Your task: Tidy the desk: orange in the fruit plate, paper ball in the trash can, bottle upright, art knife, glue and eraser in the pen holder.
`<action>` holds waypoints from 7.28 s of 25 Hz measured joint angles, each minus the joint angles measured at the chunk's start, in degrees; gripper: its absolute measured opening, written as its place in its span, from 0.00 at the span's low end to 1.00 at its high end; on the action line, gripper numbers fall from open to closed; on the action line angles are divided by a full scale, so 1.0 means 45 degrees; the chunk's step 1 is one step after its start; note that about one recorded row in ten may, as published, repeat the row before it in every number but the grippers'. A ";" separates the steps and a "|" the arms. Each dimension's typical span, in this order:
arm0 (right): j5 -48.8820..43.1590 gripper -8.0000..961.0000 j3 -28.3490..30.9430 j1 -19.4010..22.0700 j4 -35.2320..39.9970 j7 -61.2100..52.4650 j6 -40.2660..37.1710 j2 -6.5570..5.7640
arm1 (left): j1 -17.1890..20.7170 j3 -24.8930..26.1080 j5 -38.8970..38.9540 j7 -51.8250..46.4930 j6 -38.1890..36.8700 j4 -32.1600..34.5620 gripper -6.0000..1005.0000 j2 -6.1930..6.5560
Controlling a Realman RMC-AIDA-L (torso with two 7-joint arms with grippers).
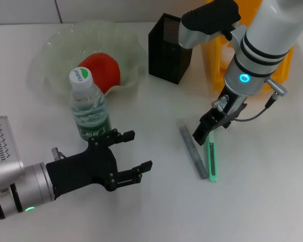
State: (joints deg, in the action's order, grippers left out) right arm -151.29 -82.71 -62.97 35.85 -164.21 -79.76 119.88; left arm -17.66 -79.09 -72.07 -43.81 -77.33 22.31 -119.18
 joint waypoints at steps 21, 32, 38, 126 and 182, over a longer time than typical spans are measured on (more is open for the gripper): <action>0.0139 0.50 -0.0307 0.0138 -0.0176 -0.0311 0.0634 0.0000 | -0.0002 -0.0102 0.0467 0.0016 0.0261 -0.0175 0.80 0.0000; 0.0836 0.45 -0.0300 0.0073 -0.0357 -0.0419 0.0551 -0.0036 | -0.0087 -0.0098 0.0472 0.0092 0.0294 -0.0172 0.80 0.0000; 0.0748 0.43 -0.0400 -0.0055 -0.0681 -0.0440 0.0528 -0.0036 | -0.0087 -0.0093 0.0472 0.0253 0.0334 -0.0172 0.80 0.0000; 0.0409 0.19 -0.1622 0.1516 0.3530 -0.0398 -0.0616 -0.0104 | -0.0276 -0.0119 0.0667 0.0323 -0.0052 -0.0330 0.80 -0.0001; 1.8906 0.22 0.2519 0.4738 -0.1507 2.2047 0.7597 -0.0089 | -0.0438 -0.0275 0.0777 0.0184 -0.0121 -0.0466 0.80 0.0000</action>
State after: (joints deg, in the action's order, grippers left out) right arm -66.21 -71.38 -41.65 29.07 -65.00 -45.58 119.48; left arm -19.63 -80.33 -68.57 -42.98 -77.88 20.21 -119.18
